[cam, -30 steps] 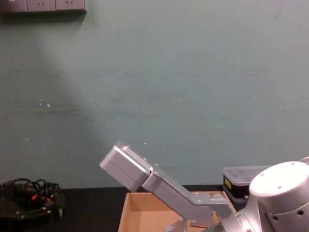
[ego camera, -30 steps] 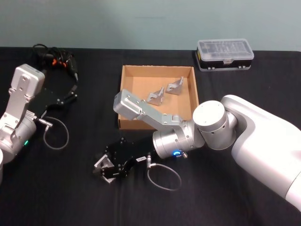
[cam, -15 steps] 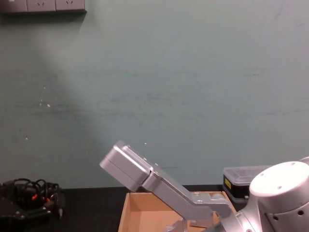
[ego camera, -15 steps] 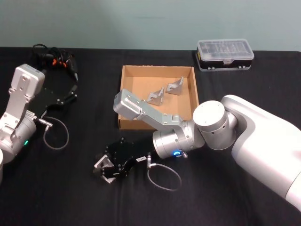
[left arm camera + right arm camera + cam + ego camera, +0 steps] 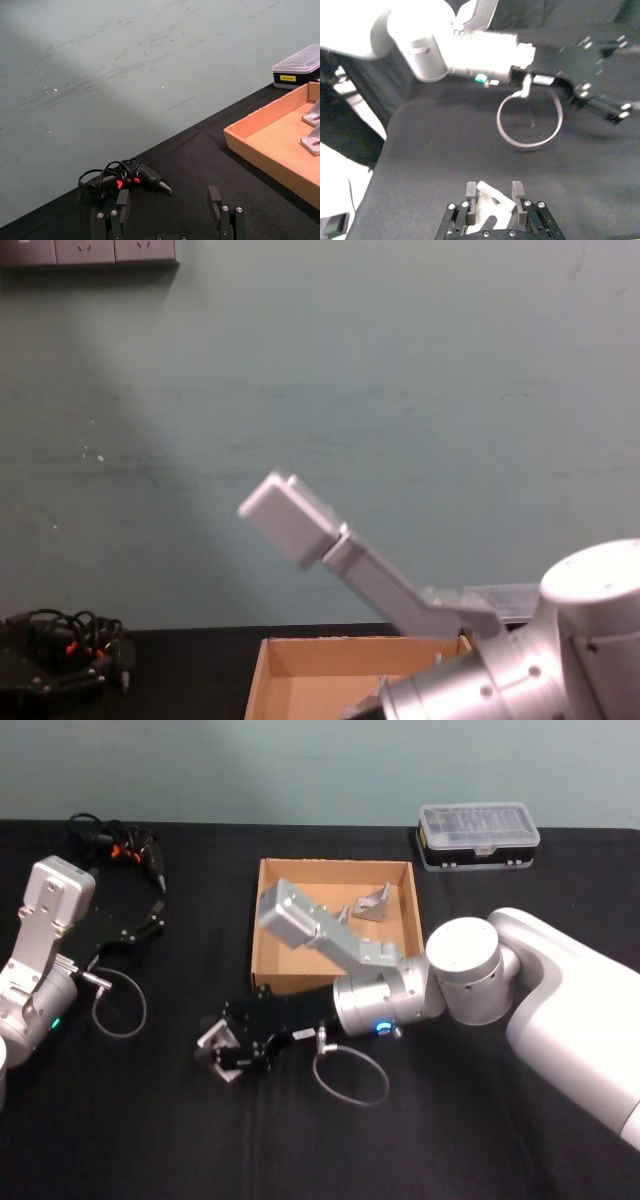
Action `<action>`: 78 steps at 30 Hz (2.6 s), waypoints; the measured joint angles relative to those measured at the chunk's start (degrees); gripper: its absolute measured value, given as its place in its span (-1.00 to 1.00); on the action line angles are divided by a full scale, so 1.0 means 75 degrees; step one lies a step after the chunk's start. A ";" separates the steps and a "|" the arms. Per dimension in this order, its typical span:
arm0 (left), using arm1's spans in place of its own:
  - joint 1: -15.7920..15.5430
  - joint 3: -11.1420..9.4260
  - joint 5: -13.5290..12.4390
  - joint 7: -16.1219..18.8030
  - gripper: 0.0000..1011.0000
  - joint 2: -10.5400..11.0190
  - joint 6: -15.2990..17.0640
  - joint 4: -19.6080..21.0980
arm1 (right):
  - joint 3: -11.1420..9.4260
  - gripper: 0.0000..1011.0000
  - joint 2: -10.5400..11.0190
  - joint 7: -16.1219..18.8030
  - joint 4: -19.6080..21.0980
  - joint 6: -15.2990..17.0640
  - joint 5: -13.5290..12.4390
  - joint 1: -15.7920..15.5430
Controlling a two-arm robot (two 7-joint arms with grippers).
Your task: Use one hand to pick up the angle iron from the table and place it into the box.
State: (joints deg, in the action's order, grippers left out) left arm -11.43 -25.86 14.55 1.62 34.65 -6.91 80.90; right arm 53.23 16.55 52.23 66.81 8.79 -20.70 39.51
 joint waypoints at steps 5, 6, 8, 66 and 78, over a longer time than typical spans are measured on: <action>0.0000 0.0000 0.0000 0.0000 1.00 -0.0001 0.0000 0.0000 | -0.0353 -0.14 0.0116 -0.0170 0.0186 0.0136 -0.0324 0.0050; 0.0000 0.0000 0.0000 0.0000 1.00 0.0000 0.0000 0.0000 | -0.0395 -0.14 0.0132 -0.0208 0.0201 0.0157 -0.0353 0.0061; 0.0001 0.0000 0.0000 0.0000 1.00 0.0000 0.0000 0.0000 | -0.0513 -0.14 0.0185 -0.0332 0.0237 0.0221 -0.0421 0.0097; 0.0000 -0.0001 0.0000 0.0000 1.00 0.0000 0.0000 0.0000 | -0.1317 -0.14 0.0846 -0.0905 -0.1769 -0.0049 0.0484 0.0663; 0.0000 0.0000 0.0000 0.0000 1.00 -0.0001 0.0000 0.0000 | -0.1499 -0.14 0.0688 -0.1136 -0.1835 0.0008 0.0628 0.0524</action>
State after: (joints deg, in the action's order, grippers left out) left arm -11.43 -25.86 14.55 1.62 34.64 -6.91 80.90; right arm 41.99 21.70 43.71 53.05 8.86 -15.99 43.45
